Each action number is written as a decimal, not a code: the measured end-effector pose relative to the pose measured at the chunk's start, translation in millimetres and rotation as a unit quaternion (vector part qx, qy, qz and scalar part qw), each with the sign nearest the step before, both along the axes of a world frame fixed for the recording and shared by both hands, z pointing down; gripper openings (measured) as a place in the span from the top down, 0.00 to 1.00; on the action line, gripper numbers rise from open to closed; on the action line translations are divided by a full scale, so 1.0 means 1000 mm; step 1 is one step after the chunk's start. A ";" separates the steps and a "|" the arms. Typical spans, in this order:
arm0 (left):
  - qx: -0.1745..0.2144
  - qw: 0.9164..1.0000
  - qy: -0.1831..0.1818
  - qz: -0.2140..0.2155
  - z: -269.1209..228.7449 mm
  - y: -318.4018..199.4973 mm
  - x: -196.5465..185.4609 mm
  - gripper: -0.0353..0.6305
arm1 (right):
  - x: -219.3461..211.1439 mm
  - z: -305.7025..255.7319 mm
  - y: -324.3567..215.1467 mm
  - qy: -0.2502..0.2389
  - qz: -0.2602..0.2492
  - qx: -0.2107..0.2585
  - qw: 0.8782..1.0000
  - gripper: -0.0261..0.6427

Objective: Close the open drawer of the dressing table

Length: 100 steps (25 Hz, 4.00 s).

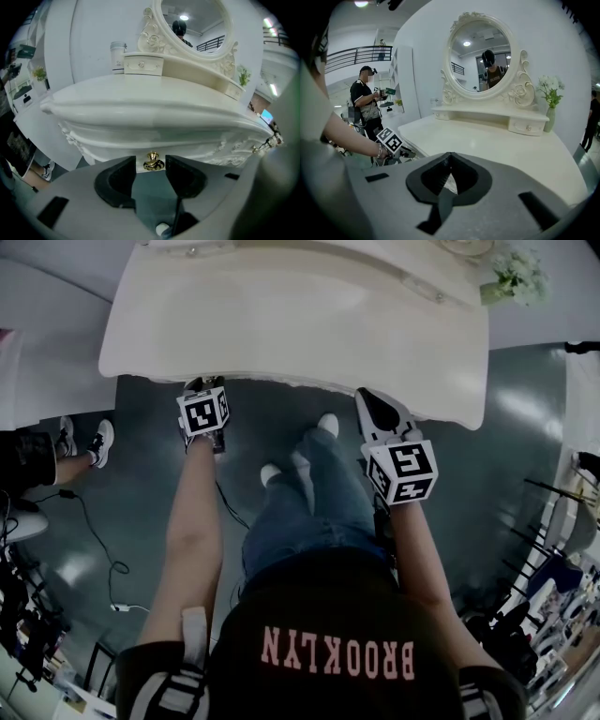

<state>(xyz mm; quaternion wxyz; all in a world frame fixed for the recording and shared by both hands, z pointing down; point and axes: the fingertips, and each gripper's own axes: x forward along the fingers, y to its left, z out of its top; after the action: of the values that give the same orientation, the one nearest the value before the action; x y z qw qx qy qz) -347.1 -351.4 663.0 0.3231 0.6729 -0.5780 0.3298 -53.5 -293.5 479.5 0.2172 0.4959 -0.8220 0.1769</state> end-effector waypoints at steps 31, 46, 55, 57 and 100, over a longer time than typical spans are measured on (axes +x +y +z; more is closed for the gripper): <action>0.148 0.988 0.032 0.025 -0.105 0.082 -0.044 0.94 | -0.070 -0.030 0.100 -0.009 0.033 0.045 0.998 0.97; 0.214 0.976 0.026 0.017 -0.176 0.175 -0.022 0.94 | -0.053 -0.078 0.164 -0.033 0.005 0.102 0.994 0.97; 0.294 0.956 0.019 0.005 -0.246 0.227 -0.004 0.94 | -0.043 -0.113 0.200 -0.045 -0.019 0.139 0.989 0.97; 0.310 0.951 0.016 0.006 -0.261 0.235 0.001 0.94 | -0.040 -0.121 0.204 -0.046 -0.022 0.150 0.987 0.97; 0.423 0.904 0.021 0.062 -0.395 0.215 0.002 0.94 | -0.055 -0.212 0.164 -0.009 -0.023 0.242 0.970 0.97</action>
<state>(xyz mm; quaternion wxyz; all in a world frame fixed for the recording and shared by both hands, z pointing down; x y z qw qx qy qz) -345.0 -136.8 267.9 -0.0010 0.7874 -0.6136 0.0591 -108.5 -129.3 268.0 0.0873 0.5132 -0.8534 -0.0284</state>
